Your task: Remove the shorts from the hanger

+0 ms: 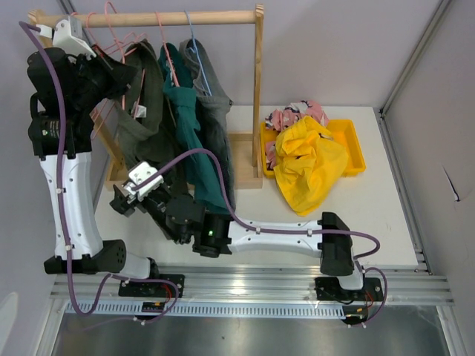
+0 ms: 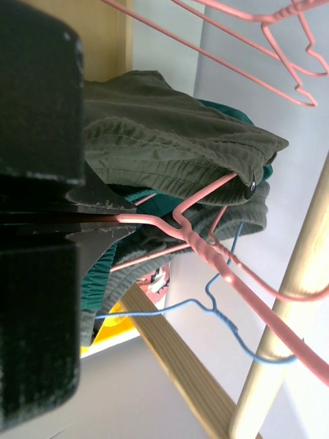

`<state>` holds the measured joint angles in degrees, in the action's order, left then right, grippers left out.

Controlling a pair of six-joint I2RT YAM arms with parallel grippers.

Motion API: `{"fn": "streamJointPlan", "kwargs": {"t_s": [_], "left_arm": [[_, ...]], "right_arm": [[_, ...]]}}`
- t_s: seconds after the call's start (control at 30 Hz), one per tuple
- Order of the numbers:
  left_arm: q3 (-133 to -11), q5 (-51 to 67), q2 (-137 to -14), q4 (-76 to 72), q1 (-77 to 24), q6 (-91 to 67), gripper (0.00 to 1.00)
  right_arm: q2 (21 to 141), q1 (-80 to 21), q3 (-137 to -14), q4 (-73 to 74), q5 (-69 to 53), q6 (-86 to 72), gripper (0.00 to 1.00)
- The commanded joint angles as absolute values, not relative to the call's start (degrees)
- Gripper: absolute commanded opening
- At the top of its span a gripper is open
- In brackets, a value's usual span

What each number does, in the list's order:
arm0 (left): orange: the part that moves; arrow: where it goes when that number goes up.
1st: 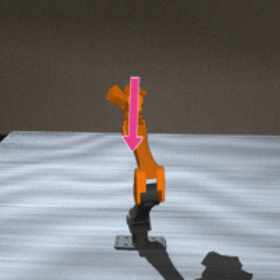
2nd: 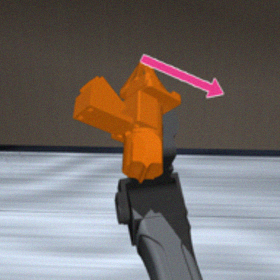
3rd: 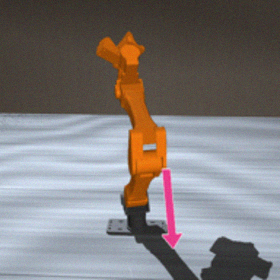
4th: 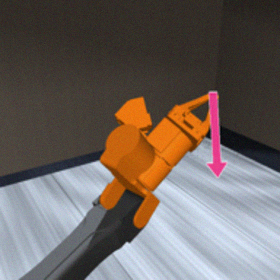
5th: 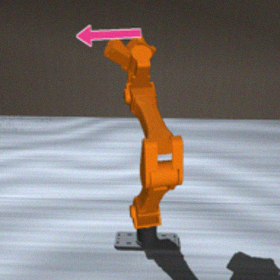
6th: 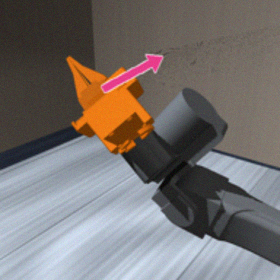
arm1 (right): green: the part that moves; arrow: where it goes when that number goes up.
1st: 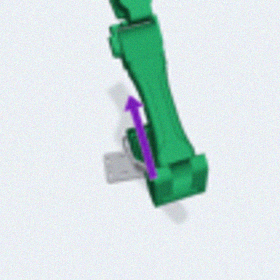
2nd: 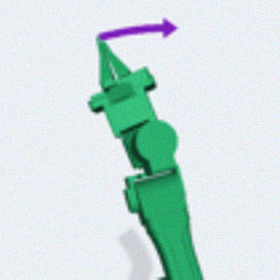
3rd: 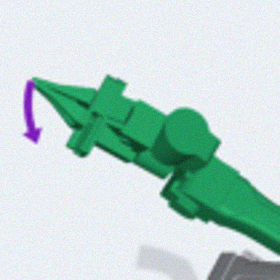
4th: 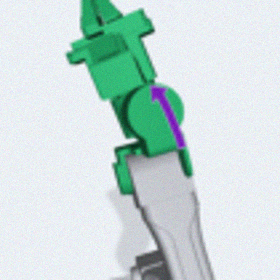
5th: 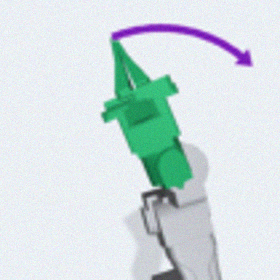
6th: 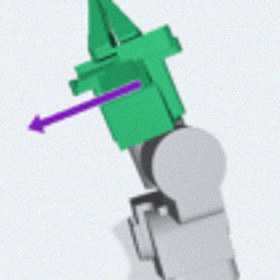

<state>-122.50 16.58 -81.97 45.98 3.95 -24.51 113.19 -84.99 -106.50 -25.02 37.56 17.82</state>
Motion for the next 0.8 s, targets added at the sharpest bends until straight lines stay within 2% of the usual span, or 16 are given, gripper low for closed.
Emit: {"fn": "streamJointPlan", "kwargs": {"t_s": [0.0, 0.03, 0.1, 0.13, 0.17, 0.27, 0.53, 0.77], "left_arm": [[-123.8, 19.7, -79.0, 40.1, 4.1, -26.3, 0.0], [-123.8, 19.7, -78.6, 40.1, 4.1, -26.3, 0.0], [-123.1, 19.9, -78.1, 39.9, 4.1, -26.4, 0.0], [-123.0, 19.8, -77.9, 40.0, 4.2, -26.2, 0.0], [-122.8, 19.8, -77.8, 40.0, 4.1, -26.2, 0.0], [-122.6, 19.9, -77.5, 40.0, 4.1, -26.2, 0.0], [-123.7, 15.8, -77.3, 41.0, 4.1, -24.3, 0.0], [-129.6, 8.9, -80.5, 43.7, 4.2, -21.5, 0.0]], "right_arm": [[115.8, -83.7, -109.9, -25.1, 35.1, 15.2, 0.99], [116.2, -83.5, -110.2, -25.0, 35.1, 15.1, 0.99], [116.7, -83.2, -110.3, -25.0, 34.7, 14.8, 0.77], [116.6, -83.3, -110.3, -24.7, 34.4, 14.3, 0.59], [116.5, -83.3, -109.9, -24.7, 34.4, 14.2, 0.28], [115.3, -84.0, -108.5, -25.0, 35.0, 14.4, 0.0], [108.6, -89.8, -97.5, -28.9, 40.1, 16.8, 0.0], [107.8, -101.2, -89.0, -30.9, 50.3, 21.8, 0.0]]}}
